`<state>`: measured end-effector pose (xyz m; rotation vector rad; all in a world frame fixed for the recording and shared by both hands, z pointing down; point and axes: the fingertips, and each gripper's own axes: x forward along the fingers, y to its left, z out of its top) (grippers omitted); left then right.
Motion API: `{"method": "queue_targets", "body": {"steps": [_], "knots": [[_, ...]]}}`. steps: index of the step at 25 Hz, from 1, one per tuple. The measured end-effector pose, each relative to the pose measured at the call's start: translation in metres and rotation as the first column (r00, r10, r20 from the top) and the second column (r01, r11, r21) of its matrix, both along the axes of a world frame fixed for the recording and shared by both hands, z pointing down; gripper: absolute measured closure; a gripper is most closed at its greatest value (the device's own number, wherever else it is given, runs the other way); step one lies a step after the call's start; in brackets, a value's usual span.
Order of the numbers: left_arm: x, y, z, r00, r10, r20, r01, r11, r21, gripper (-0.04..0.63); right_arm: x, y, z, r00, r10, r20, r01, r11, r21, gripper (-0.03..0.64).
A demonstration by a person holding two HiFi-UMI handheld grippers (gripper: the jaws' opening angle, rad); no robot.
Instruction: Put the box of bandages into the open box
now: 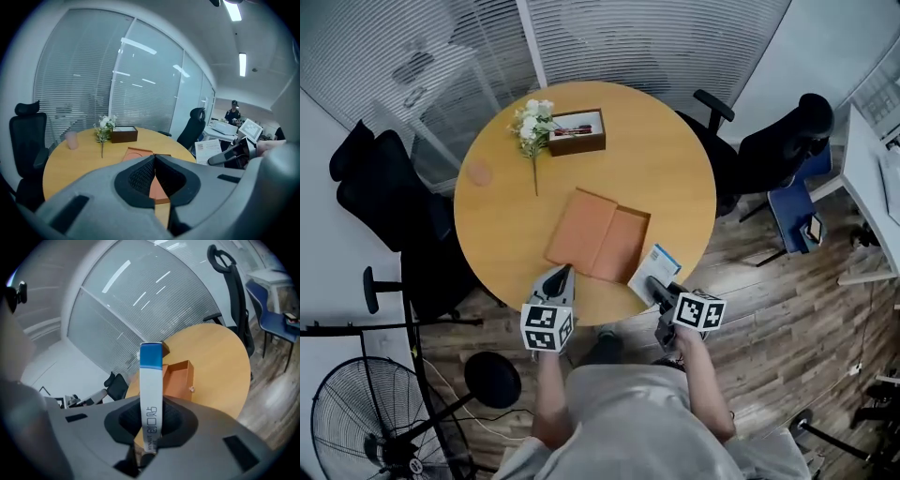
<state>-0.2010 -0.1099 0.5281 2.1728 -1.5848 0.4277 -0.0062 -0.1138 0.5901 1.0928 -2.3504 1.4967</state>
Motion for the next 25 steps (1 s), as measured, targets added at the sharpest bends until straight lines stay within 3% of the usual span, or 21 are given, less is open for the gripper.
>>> {"method": "queue_targets", "body": {"steps": [6, 17, 22, 25], "knots": [[-0.023, -0.027, 0.020, 0.998, 0.054, -0.024, -0.055, 0.998, -0.030, 0.584, -0.023, -0.025, 0.012, 0.996, 0.076, 0.043, -0.071, 0.993, -0.099, 0.578], [-0.016, -0.061, 0.043, 0.994, 0.101, -0.030, -0.103, 0.992, -0.067, 0.584, -0.060, -0.053, 0.024, 0.994, -0.089, 0.056, 0.096, 0.987, -0.130, 0.578], [-0.020, -0.080, 0.047, 0.996, 0.089, -0.012, -0.090, 0.993, -0.072, 0.584, -0.069, -0.070, 0.056, 0.992, -0.096, 0.080, 0.113, 0.960, -0.256, 0.565], [-0.021, -0.088, 0.054, 0.996, 0.083, -0.011, -0.084, 0.993, -0.087, 0.584, -0.071, -0.072, 0.079, 0.991, -0.129, 0.025, 0.130, 0.933, -0.336, 0.562]]}}
